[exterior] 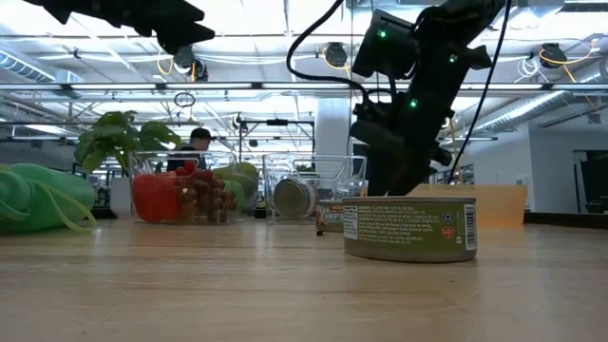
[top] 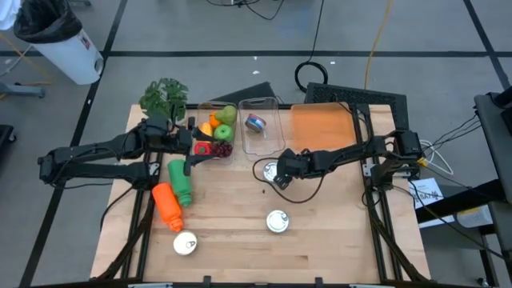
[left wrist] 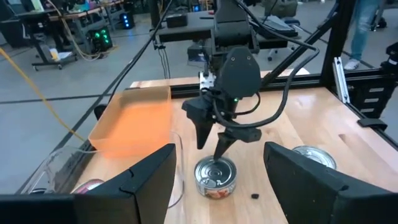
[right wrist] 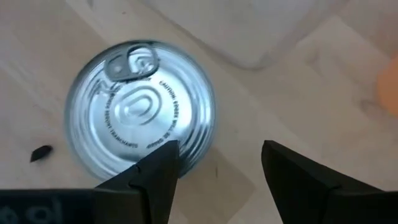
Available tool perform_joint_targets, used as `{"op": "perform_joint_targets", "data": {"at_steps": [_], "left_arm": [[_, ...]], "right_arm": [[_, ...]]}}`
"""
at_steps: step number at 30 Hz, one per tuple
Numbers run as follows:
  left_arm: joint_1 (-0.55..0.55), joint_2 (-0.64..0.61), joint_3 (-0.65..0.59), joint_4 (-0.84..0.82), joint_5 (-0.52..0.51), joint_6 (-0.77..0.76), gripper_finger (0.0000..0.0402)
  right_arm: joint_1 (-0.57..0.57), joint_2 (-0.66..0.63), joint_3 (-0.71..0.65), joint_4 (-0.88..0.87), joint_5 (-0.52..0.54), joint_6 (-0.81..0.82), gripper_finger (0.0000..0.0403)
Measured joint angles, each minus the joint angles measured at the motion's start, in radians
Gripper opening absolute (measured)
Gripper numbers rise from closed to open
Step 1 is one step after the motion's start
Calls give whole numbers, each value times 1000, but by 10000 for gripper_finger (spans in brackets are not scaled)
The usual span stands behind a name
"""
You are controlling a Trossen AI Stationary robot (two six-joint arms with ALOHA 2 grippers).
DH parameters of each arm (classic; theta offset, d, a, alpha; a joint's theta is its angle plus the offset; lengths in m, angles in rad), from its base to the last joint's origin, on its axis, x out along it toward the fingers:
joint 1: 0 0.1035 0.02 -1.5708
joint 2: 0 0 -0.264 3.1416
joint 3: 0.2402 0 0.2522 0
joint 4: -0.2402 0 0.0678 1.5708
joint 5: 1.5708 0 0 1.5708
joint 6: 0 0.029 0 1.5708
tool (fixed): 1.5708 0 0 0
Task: Pick & Place Food Item
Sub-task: Put the right green tuna can into the right transparent bin
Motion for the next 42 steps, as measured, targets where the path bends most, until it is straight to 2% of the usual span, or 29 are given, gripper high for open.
{"op": "perform_joint_targets", "data": {"at_steps": [5,15,23,28,37,42], "left_arm": [[0,0,0,-2,0,0,260],[0,0,0,-1,0,-1,255],[0,0,0,-1,0,-4,253],[0,0,0,0,0,-8,253],[0,0,0,0,0,-25,253],[0,0,0,0,0,-26,253]], "right_arm": [[7,-3,2,-84,-71,43,214],[111,-67,0,-278,-252,175,206],[140,-185,-2,-431,-215,238,205],[139,-193,-2,-463,-184,207,207],[140,-187,-5,-441,-204,212,208],[142,-187,-56,-372,-214,213,208]]}}
